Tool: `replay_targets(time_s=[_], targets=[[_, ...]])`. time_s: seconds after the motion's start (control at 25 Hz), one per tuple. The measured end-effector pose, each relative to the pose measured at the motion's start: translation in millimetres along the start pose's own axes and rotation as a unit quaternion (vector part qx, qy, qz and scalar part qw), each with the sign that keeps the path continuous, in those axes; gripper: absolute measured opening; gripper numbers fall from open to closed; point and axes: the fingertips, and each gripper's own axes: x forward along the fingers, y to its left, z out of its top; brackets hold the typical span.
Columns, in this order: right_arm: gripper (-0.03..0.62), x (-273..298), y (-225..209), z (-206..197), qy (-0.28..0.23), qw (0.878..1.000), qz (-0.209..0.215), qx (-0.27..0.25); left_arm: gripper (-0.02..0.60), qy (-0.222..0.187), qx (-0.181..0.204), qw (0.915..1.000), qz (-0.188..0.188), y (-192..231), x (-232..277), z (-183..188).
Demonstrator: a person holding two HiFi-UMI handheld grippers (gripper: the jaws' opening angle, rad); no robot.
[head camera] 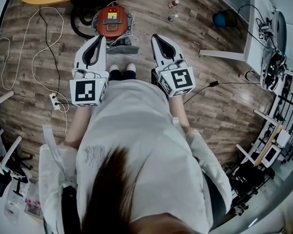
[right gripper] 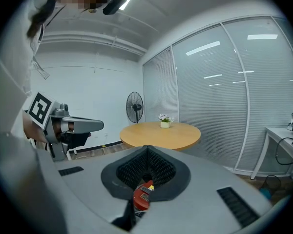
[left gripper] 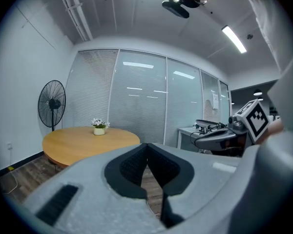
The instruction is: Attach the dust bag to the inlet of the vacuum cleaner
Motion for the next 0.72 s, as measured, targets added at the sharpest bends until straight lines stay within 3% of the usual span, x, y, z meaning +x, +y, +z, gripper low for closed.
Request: replay_targets(time_s=[0.72], targets=[[0.002, -3, -12, -7, 0.007, 1.0, -0.008, 0.009, 0.017, -0.002, 0.007, 1.0, -0.003, -8, 9, 4]])
